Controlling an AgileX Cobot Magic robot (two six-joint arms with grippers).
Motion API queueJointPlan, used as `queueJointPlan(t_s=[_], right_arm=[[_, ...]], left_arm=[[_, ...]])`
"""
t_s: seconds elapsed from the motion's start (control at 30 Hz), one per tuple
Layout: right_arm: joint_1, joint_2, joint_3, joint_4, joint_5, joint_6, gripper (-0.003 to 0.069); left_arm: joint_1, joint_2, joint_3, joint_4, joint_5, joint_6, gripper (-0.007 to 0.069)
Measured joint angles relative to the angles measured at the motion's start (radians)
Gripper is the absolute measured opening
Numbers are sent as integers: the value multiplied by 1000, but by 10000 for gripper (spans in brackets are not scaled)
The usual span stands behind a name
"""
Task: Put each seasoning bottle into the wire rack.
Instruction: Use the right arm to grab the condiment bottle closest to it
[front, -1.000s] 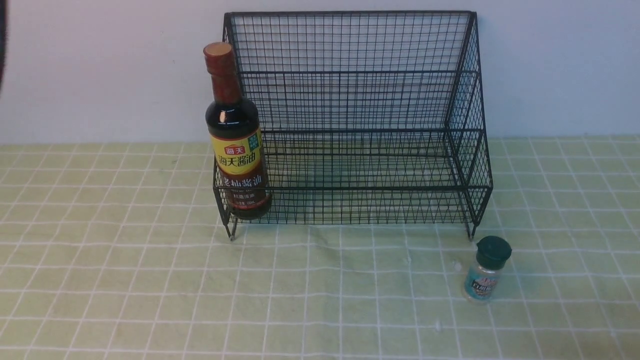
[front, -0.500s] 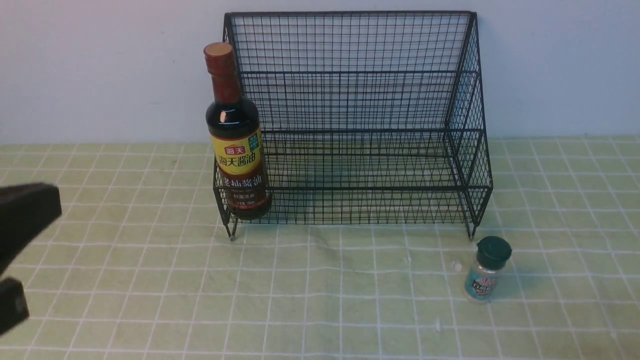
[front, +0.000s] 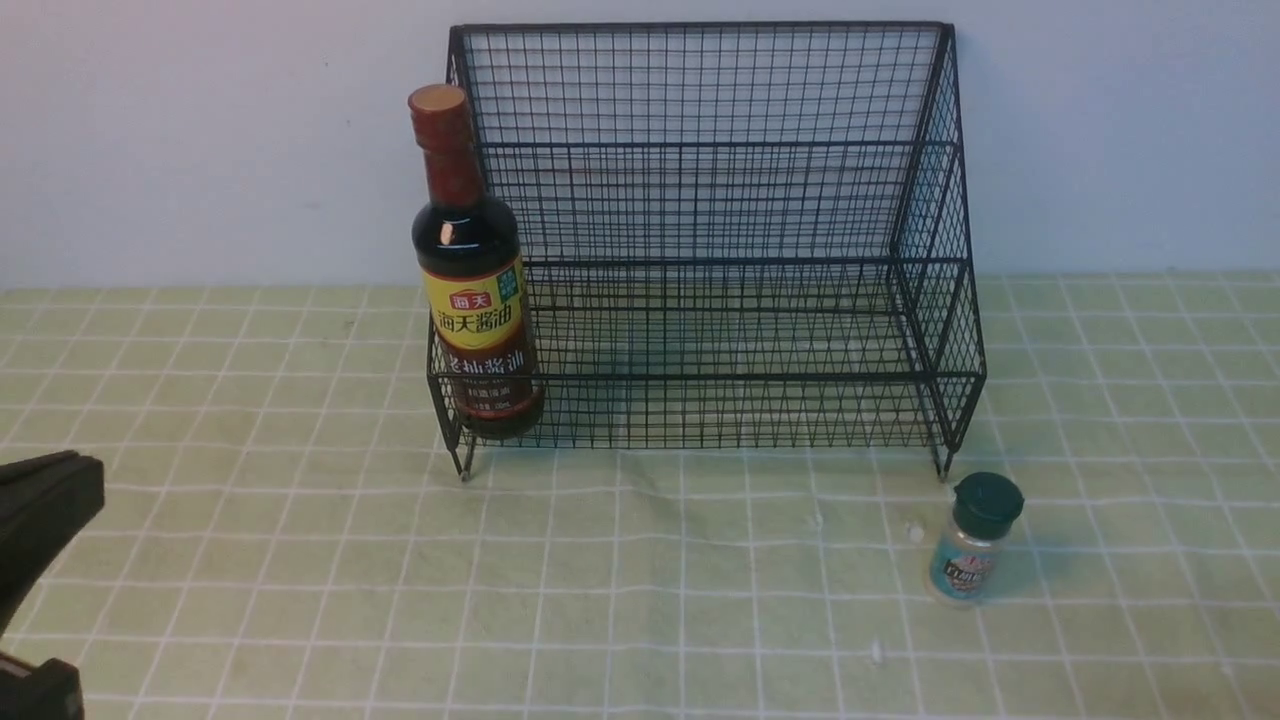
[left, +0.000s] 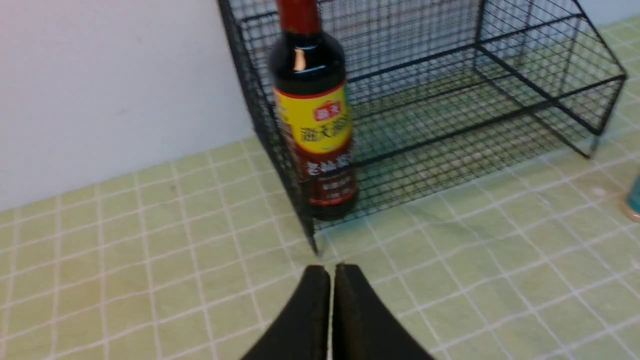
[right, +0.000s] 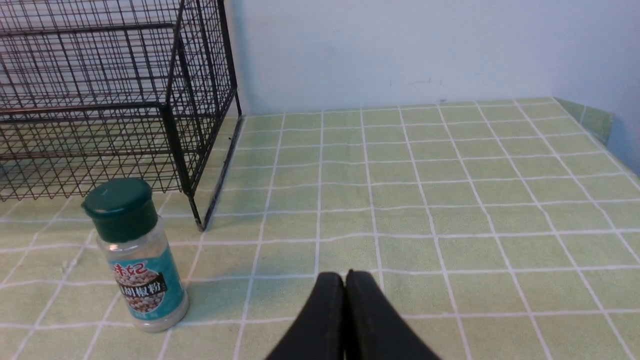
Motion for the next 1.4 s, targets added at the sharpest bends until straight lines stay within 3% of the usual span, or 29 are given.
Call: queueJointPlan(t_s=[0.2, 0.47, 1.4], right_arm=[[0, 0, 0, 0, 0, 0, -15], [0, 0, 0, 0, 0, 0, -15], [0, 0, 0, 0, 0, 0, -15]], left_arm=[[104, -211, 294, 73, -157, -70, -6], [160, -418, 579, 79, -200, -74, -6], [160, -453, 589, 83, -164, -73, -6]])
